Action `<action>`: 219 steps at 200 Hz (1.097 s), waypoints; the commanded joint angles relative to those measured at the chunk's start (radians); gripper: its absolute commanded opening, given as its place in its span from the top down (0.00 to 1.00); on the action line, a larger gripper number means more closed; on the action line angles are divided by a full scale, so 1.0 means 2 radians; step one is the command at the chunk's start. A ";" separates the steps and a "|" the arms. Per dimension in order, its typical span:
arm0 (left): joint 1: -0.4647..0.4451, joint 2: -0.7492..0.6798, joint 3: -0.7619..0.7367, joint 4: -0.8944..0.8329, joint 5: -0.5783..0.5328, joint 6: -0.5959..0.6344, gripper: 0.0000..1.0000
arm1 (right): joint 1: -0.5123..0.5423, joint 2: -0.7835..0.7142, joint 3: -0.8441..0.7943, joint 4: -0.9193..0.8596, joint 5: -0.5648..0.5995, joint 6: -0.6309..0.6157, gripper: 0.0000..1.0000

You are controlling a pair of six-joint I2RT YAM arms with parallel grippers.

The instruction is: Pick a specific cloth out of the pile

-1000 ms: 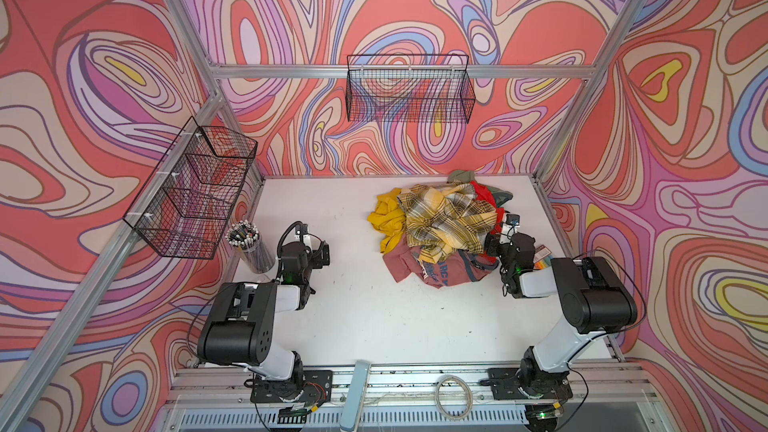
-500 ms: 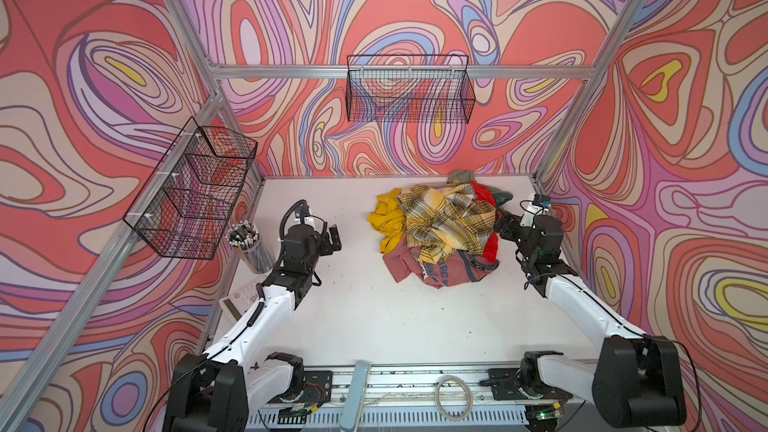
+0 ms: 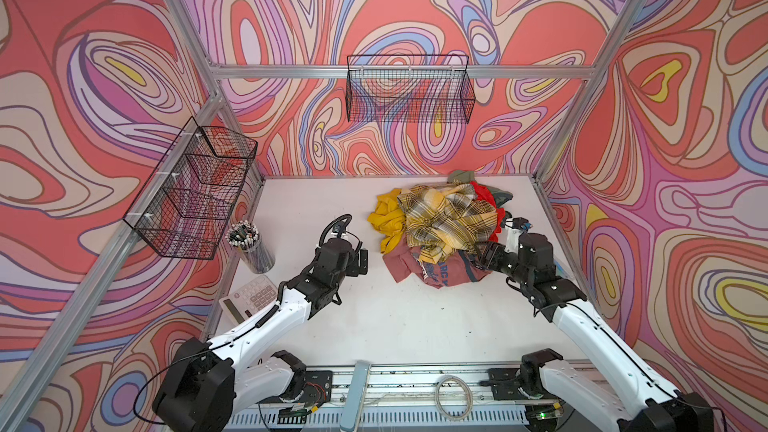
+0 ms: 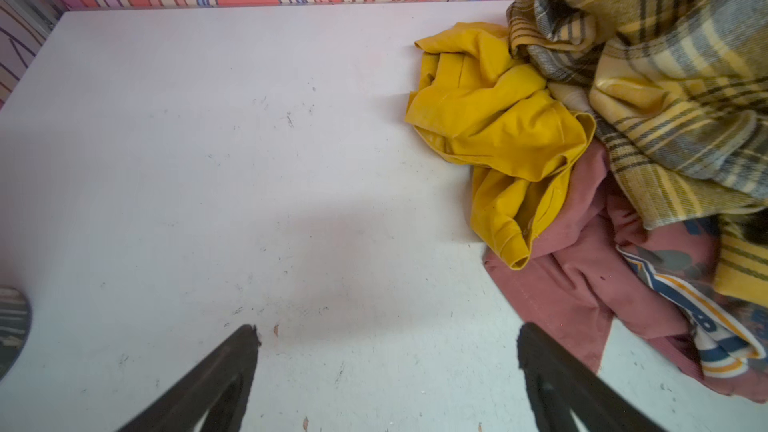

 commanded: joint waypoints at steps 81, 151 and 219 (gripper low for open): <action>-0.001 -0.026 -0.025 -0.017 -0.040 -0.037 0.00 | 0.203 0.185 0.022 -0.003 0.160 0.054 0.35; -0.001 -0.033 -0.025 -0.039 -0.042 -0.034 0.00 | 0.205 0.282 0.058 0.041 0.136 0.040 0.39; -0.001 -0.032 -0.012 -0.059 -0.039 -0.027 0.00 | 0.205 0.323 0.063 0.050 0.163 0.046 0.92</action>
